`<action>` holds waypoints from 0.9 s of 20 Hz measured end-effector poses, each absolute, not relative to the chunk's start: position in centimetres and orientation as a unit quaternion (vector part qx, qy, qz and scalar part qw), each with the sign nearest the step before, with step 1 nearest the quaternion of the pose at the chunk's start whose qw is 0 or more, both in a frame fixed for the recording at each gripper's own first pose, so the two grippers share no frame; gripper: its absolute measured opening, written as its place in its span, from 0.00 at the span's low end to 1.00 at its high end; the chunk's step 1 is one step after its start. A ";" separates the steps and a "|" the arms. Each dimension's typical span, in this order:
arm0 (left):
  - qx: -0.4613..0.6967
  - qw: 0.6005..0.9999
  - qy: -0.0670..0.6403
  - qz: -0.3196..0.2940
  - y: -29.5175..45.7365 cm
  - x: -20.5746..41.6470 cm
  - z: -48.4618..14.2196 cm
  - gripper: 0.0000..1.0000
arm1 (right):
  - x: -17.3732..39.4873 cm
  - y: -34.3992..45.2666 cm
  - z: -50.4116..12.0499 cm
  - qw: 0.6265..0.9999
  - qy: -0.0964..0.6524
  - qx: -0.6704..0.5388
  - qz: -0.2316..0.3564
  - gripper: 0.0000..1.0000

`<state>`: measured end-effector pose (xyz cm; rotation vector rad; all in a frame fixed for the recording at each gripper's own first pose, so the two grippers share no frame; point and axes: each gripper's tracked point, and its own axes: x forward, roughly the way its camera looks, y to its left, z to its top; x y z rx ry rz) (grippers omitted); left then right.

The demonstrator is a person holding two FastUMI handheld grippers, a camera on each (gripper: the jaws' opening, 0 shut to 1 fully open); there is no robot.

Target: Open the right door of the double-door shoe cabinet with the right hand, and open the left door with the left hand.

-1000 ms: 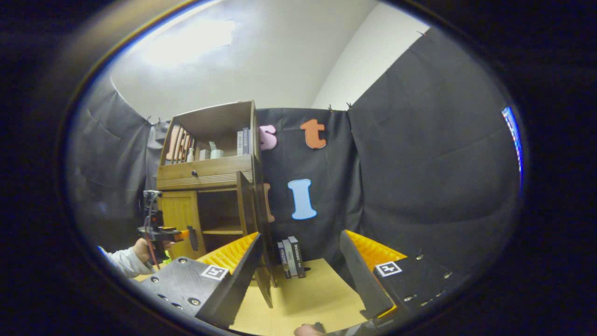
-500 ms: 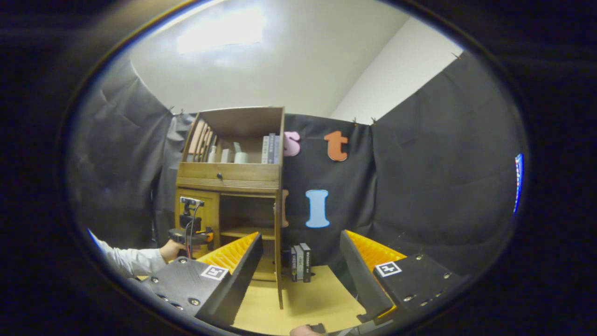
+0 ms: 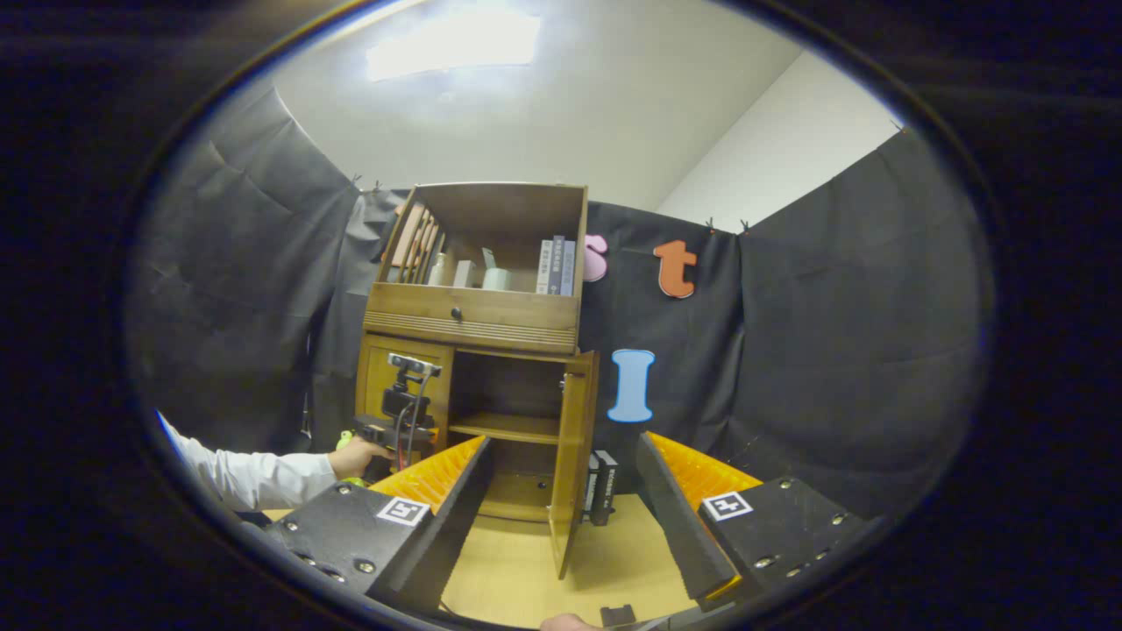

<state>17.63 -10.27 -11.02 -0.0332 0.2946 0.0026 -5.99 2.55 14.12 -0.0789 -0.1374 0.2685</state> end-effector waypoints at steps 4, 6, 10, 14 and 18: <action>-0.027 0.989 0.147 -0.015 -10.2 18.0 -11.7 0.33 | -5.4 4.0 14.1 0.987 -0.067 -0.045 0.136 0.94; -0.023 0.991 0.133 -0.026 -10.2 17.4 -11.0 0.32 | -5.2 5.0 13.7 0.987 -0.062 -0.044 0.143 0.94; -0.038 0.989 0.138 -0.042 -10.2 15.5 -10.7 0.31 | -4.8 4.5 13.9 0.990 -0.069 -0.053 0.114 0.97; -0.021 0.991 0.125 -0.047 -10.2 13.4 -10.3 0.30 | -4.9 4.6 13.8 0.993 -0.065 -0.040 0.095 0.97; -0.022 0.991 0.119 -0.056 -9.8 11.5 -10.1 0.31 | -4.4 5.5 13.1 0.993 -0.060 -0.045 0.096 0.97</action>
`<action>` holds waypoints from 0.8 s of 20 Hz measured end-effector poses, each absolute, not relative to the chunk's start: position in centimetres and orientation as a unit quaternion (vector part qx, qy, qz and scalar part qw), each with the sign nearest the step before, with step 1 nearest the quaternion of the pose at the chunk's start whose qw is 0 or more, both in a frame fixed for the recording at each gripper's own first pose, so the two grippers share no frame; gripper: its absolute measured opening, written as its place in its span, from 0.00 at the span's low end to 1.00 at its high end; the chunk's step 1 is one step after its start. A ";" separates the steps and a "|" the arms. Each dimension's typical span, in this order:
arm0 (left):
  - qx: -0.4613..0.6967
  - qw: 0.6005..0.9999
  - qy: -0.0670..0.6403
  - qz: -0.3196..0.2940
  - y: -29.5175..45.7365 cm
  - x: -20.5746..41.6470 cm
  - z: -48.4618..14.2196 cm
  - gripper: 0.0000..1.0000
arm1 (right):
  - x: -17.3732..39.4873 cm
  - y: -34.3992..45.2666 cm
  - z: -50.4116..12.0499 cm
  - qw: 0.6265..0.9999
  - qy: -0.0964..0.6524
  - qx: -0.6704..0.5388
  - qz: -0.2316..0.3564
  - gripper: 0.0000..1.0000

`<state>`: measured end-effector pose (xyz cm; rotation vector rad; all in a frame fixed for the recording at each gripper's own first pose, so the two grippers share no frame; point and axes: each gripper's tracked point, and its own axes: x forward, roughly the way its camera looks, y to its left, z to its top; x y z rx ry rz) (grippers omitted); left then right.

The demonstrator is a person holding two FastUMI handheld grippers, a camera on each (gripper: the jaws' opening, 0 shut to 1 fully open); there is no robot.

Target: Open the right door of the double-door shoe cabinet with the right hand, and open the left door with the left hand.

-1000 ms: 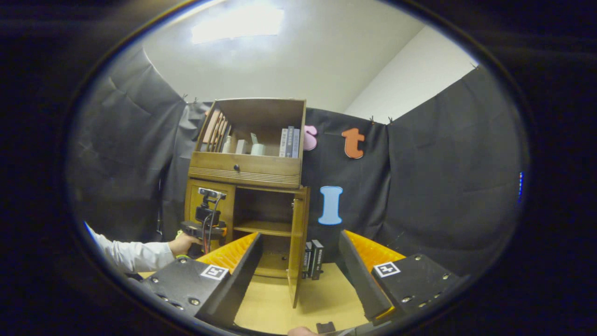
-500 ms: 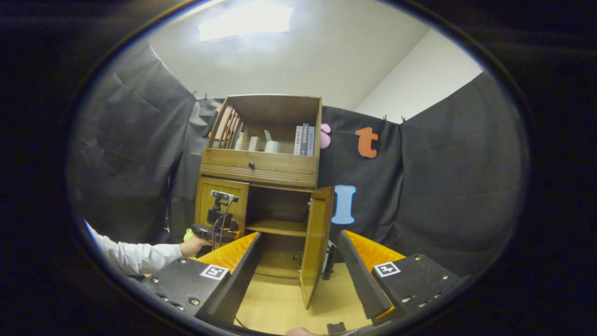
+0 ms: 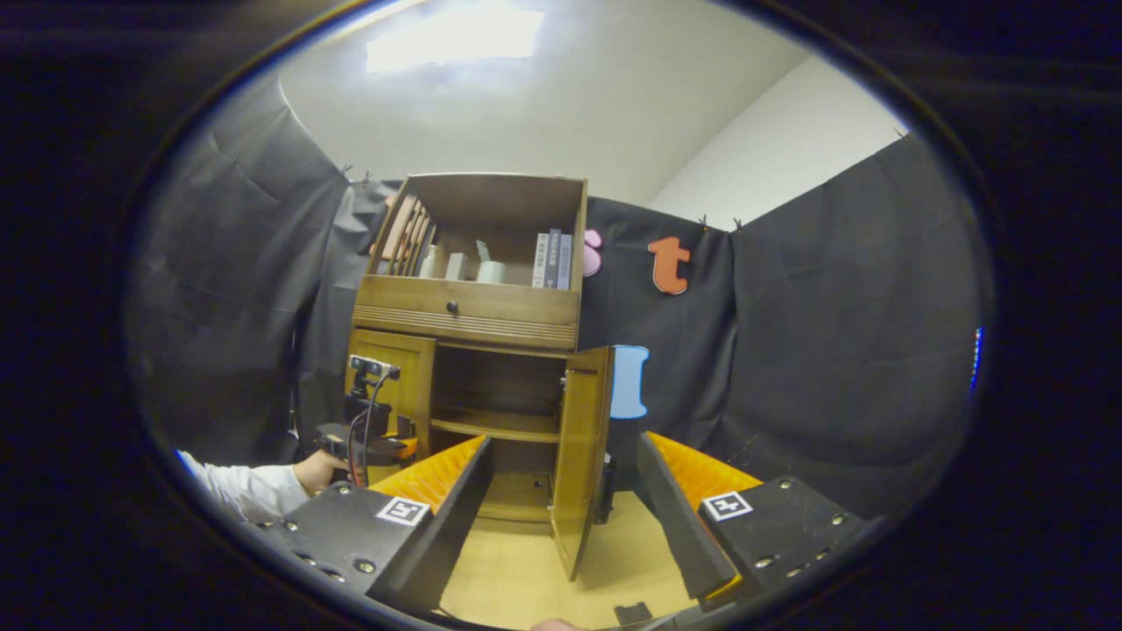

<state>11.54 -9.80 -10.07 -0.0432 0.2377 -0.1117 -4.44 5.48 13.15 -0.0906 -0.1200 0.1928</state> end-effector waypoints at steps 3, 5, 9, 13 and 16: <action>-0.015 0.991 0.122 -0.058 -9.7 10.0 -10.1 0.30 | -4.5 6.7 12.5 0.992 -0.057 -0.046 0.105 0.98; -0.012 0.991 0.122 -0.063 -9.3 8.8 -9.9 0.31 | -4.3 7.4 12.0 0.992 -0.055 -0.048 0.108 0.98; -0.009 0.990 0.117 -0.074 -8.4 6.8 -9.2 0.31 | -4.1 8.7 11.4 0.991 -0.051 -0.046 0.117 0.98; -0.009 0.990 0.118 -0.076 -7.2 4.6 -8.9 0.29 | -3.4 10.0 10.7 0.990 -0.049 -0.041 0.125 0.98; -0.008 0.990 0.113 -0.079 -6.6 3.6 -8.6 0.30 | -2.9 11.0 9.9 0.990 -0.044 -0.039 0.131 0.98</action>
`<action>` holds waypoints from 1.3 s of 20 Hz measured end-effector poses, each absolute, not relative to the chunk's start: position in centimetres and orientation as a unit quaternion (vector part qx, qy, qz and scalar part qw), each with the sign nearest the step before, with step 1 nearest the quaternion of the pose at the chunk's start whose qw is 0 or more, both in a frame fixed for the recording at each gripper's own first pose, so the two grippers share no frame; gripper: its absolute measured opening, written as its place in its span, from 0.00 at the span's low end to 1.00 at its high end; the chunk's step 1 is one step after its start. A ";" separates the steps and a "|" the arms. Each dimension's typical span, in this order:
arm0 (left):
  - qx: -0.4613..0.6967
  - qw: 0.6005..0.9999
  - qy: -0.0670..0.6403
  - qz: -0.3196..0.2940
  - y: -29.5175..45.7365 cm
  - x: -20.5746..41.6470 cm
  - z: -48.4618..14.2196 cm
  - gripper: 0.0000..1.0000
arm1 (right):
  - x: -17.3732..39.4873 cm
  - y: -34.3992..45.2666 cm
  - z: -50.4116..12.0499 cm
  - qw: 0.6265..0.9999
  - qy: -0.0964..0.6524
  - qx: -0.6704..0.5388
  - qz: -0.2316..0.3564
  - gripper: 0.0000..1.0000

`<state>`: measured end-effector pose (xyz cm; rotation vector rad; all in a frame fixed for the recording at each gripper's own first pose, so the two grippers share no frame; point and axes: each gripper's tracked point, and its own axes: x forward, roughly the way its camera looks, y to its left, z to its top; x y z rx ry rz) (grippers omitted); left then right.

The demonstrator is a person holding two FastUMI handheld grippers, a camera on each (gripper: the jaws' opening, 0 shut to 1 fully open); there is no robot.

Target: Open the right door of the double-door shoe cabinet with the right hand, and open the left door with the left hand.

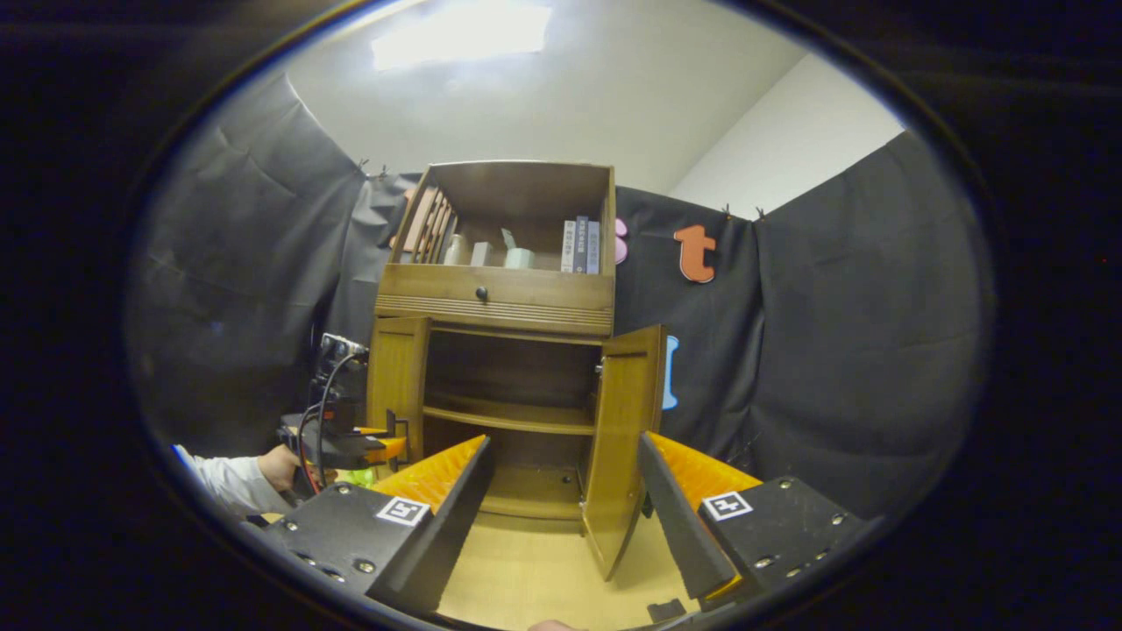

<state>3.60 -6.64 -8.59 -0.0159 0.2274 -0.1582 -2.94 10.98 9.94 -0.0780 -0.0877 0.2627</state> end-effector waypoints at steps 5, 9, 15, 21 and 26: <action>-0.001 0.991 0.114 -0.067 -5.4 2.0 -8.4 0.31 | -2.4 12.4 9.0 0.989 -0.033 -0.038 0.139 0.98; 0.002 0.992 0.111 -0.065 -4.3 0.4 -8.4 0.30 | -2.1 13.1 8.1 0.988 -0.025 -0.047 0.142 1.00; 0.001 0.993 0.105 -0.059 -2.7 -1.3 -8.1 0.30 | -1.9 13.6 7.9 0.988 -0.023 -0.045 0.144 0.98; 0.002 0.993 0.105 -0.051 -1.1 -2.7 -8.3 0.30 | -1.7 14.9 7.5 0.987 -0.023 -0.042 0.152 0.98; -0.008 0.993 0.110 -0.051 0.3 -3.6 -8.4 0.27 | -1.6 15.9 7.5 0.986 -0.028 -0.039 0.157 0.98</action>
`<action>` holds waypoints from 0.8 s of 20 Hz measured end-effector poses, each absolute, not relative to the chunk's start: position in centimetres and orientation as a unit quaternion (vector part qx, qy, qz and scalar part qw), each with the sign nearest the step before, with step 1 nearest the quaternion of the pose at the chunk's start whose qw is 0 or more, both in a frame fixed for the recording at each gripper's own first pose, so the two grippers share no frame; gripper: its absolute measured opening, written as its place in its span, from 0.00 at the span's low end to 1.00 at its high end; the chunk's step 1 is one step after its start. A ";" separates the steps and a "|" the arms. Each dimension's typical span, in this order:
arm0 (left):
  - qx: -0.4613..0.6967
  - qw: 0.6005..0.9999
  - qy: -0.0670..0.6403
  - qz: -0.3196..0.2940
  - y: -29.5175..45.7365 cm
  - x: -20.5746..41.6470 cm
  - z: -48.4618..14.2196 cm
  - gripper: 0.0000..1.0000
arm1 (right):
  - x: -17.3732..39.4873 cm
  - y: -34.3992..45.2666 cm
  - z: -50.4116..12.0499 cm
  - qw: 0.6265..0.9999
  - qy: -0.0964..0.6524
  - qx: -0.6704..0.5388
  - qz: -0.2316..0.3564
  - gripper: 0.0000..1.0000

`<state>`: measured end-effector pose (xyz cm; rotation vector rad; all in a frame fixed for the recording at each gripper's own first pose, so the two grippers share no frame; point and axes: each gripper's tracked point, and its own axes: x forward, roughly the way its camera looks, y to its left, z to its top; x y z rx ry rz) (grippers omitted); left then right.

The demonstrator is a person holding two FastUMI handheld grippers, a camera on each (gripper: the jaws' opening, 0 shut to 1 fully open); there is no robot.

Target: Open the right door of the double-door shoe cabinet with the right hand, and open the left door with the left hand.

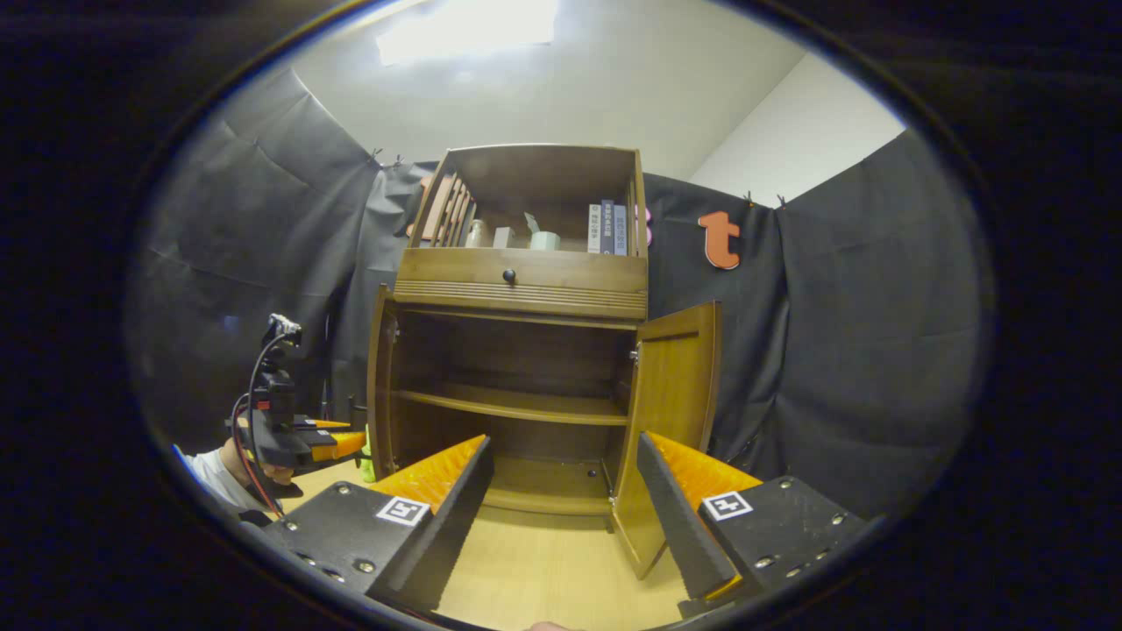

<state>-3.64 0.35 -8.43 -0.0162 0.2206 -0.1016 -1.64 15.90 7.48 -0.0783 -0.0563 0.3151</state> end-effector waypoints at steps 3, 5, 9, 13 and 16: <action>-0.007 0.993 0.109 -0.046 1.4 -4.2 -8.5 0.26 | -1.4 16.2 7.1 0.987 -0.025 -0.035 0.157 0.98; -0.002 0.994 0.106 -0.034 2.6 -4.5 -8.6 0.26 | -1.2 16.5 6.9 0.986 -0.024 -0.033 0.159 0.98; 0.005 0.994 0.105 -0.002 6.1 -4.4 -9.3 0.24 | -0.8 17.0 6.7 0.986 -0.024 -0.027 0.160 0.98; -0.006 0.995 0.101 -0.009 8.4 -4.7 -9.3 0.16 | -0.7 18.0 6.5 0.985 -0.021 -0.016 0.171 0.98; -0.006 0.996 0.089 -0.023 9.8 -5.1 -9.2 0.15 | -0.9 18.5 6.6 0.985 -0.024 -0.019 0.167 0.98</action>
